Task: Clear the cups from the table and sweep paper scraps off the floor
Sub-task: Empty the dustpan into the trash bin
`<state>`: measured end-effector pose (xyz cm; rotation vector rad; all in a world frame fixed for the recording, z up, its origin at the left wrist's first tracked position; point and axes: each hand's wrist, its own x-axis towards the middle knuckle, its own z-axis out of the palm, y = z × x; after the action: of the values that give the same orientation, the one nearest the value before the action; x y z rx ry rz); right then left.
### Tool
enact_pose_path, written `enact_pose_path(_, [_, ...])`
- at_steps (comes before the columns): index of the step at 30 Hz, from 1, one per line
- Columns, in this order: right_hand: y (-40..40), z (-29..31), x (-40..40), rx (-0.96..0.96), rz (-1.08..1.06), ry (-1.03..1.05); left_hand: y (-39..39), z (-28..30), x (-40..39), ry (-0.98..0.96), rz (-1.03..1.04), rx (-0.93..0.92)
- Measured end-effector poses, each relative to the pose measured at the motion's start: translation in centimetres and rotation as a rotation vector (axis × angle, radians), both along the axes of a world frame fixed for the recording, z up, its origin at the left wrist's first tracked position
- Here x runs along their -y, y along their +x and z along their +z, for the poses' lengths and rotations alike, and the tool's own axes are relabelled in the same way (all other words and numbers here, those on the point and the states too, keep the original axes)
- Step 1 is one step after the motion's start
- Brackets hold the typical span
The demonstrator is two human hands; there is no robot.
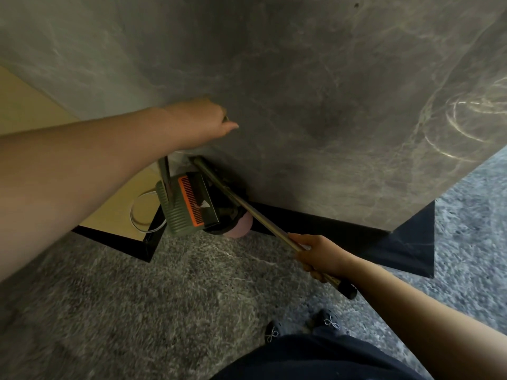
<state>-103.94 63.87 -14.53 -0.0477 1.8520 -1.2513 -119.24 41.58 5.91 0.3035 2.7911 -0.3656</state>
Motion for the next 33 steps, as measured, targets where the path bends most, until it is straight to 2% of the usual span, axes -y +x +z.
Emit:
enact_pose_path(7, [0.0,0.4,0.2,-0.015,0.015,-0.011,0.7,-0.3,0.2,-0.014,-0.016,-0.010])
enact_pose_path(14, [-0.1,0.0,0.2,0.004,-0.002,-0.012,2.0,0.5,4.2,0.038,-0.008,-0.017])
enact_pose_path(25, [-0.2,-0.4,0.5,0.013,-0.003,-0.027,2.7,0.6,4.5,0.016,-0.038,-0.030])
enact_pose_path(33, [0.1,-0.7,0.7,0.011,-0.012,-0.019,2.1,-0.4,1.0,-0.020,-0.131,-0.024])
